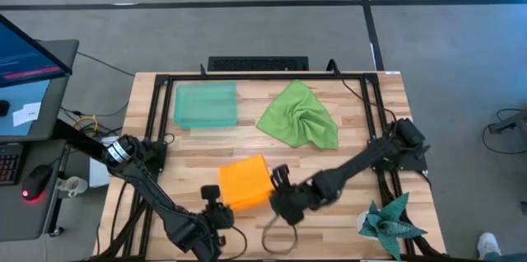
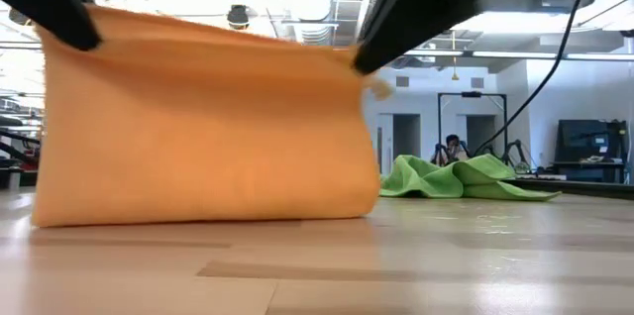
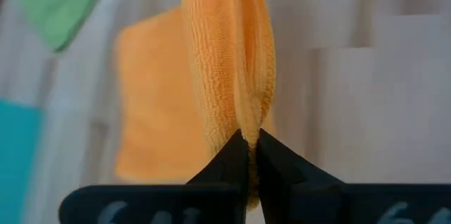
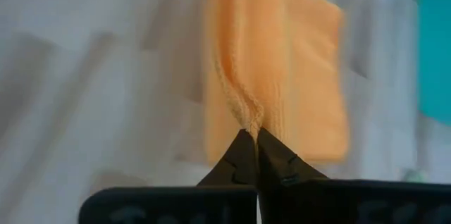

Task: Roll microfiber towels into tight, uniform cylinder then place into a basket
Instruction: Fold the yellow towel

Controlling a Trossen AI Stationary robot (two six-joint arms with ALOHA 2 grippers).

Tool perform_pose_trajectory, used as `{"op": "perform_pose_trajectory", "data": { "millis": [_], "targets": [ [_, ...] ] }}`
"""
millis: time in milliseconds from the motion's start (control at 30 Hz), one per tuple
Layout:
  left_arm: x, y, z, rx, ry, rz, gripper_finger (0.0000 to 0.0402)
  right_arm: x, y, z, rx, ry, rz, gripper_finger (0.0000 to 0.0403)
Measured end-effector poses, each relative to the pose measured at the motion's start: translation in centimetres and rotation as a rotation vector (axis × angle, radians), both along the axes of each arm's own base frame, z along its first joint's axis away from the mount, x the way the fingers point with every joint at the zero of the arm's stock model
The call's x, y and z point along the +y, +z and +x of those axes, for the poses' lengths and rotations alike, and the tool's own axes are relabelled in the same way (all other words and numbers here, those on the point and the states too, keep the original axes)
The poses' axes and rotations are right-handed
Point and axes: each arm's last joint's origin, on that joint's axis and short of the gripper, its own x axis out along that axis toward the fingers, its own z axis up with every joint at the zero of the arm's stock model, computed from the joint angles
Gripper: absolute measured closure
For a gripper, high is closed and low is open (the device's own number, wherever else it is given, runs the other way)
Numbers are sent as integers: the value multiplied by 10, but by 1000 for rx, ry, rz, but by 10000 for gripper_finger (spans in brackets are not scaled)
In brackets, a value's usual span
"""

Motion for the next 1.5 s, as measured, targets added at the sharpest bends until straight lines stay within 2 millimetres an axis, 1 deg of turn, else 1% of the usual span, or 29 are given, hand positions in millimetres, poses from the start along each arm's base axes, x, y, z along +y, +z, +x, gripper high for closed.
{"op": "perform_pose_trajectory", "data": {
  "millis": [200,300,467,567,667,767,833,900,967,1100,1233,1367,1500],
  "targets": [
    [20,1,-2,27,142,80,395,-42,-2,19,2,-73,-21,392],
    [31,1,6,44,186,91,395,-65,-3,28,1,-126,-22,398],
    [53,1,19,95,261,100,395,-98,-19,43,38,-184,2,392],
    [66,-1,24,123,327,113,395,-109,-20,45,46,-209,7,391],
    [80,-12,25,155,381,142,395,-112,-25,48,45,-218,5,397],
    [96,-23,24,191,427,177,395,-114,-23,47,50,-223,4,397],
    [103,-29,26,185,445,179,395,-111,-24,45,64,-215,12,393],
    [107,-32,26,189,463,178,395,-104,-24,43,74,-197,9,392],
    [104,-33,27,185,466,141,395,-93,-25,40,81,-176,10,396],
    [81,-35,20,165,400,69,395,-63,-25,32,83,-107,11,397],
    [56,-35,7,106,373,23,395,-30,-24,21,70,-41,23,392],
    [29,-24,-4,59,322,-34,395,0,-16,12,38,-6,59,398],
    [2,-3,-8,7,239,-117,395,30,-2,3,14,68,83,394]
  ]
}}
